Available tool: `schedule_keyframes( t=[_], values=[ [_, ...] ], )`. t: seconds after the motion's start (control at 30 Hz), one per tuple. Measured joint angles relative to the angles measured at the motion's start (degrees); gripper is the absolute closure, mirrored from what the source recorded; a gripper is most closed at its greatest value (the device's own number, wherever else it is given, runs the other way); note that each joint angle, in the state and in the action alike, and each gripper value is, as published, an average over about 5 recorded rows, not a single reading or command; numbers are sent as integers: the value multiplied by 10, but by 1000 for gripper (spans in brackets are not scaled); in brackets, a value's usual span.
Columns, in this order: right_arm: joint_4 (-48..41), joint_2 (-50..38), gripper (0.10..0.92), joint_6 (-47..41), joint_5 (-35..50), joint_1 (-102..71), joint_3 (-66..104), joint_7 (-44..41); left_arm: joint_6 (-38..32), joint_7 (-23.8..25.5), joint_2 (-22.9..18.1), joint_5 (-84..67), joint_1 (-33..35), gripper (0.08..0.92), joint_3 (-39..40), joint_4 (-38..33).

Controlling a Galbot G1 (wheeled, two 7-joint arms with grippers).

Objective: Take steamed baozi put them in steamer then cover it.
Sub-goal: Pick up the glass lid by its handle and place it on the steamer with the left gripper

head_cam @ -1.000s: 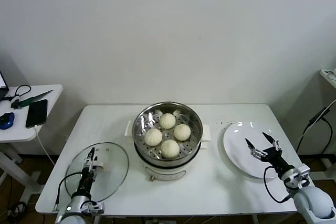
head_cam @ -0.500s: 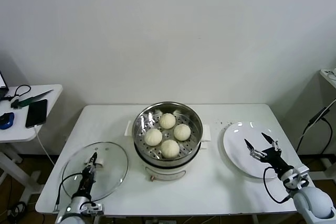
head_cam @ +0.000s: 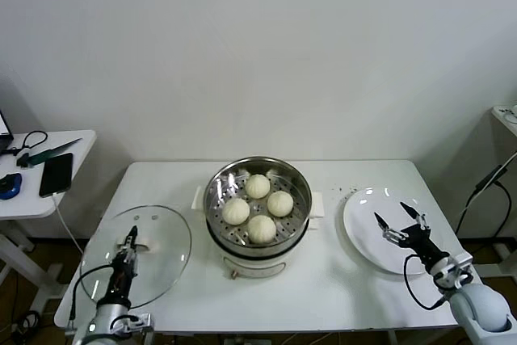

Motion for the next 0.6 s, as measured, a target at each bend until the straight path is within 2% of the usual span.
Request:
schedule_keyframes(
  t=[0.27,0.43,0.6],
  values=[
    [-8,-8,203,0,-9,14,-13,0,107,15,36,-21,40,851,23,-111],
    [-16,-13,203,-1,-16,26,-22,0,183,28,81,-39,39,851,58,-159],
    [-24,-15,203,-4,-24,41,-32,1,261,56,132,-51,10,851,119,-187]
  ],
)
